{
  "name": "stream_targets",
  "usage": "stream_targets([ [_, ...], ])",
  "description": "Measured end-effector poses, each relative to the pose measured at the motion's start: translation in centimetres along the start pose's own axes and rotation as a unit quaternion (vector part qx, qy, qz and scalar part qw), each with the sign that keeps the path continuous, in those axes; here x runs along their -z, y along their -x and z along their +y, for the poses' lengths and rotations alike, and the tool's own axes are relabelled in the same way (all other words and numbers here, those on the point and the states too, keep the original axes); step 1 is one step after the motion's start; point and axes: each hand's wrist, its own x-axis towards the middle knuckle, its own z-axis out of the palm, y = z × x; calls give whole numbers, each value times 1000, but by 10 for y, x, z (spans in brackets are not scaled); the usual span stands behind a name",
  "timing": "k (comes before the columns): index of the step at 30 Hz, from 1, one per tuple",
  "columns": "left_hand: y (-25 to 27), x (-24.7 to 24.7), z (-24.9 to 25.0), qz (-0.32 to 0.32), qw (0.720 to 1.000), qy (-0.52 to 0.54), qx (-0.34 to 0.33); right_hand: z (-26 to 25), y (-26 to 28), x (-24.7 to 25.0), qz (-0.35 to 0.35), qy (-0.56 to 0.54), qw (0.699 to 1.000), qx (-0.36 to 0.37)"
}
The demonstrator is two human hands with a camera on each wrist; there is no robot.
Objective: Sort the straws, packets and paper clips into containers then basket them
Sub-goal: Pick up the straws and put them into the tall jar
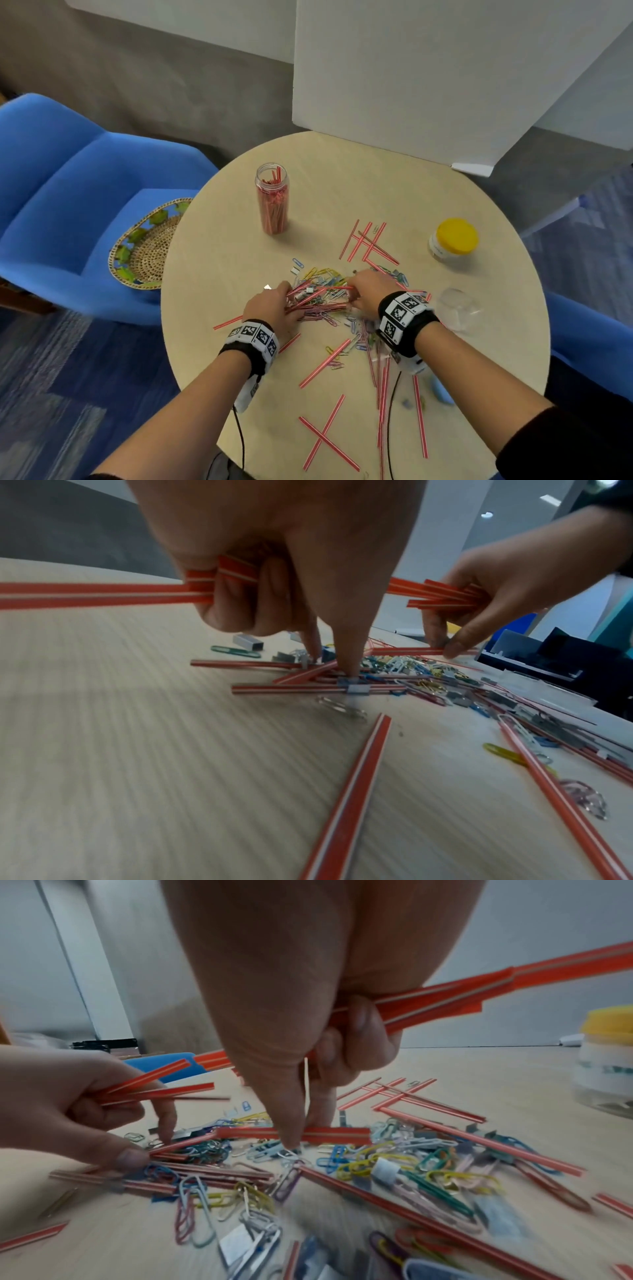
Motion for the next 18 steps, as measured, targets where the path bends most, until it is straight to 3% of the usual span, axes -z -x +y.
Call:
stream_targets([
  [5, -3, 4, -5, -21, 999, -28, -9, 10, 2, -9, -6, -17, 1000, -7],
  [10, -6, 6, 2, -37, 988, -132, -72, 7, 5, -8, -66, -14, 997, -25],
  [14, -8, 7, 11, -59, 967, -228, -94, 11, 10, -6, -35, -49, 997, -39],
  [18, -12, 14, 10, -73, 977, -179, -86, -2, 22, -10, -45, -103, 994, -13],
])
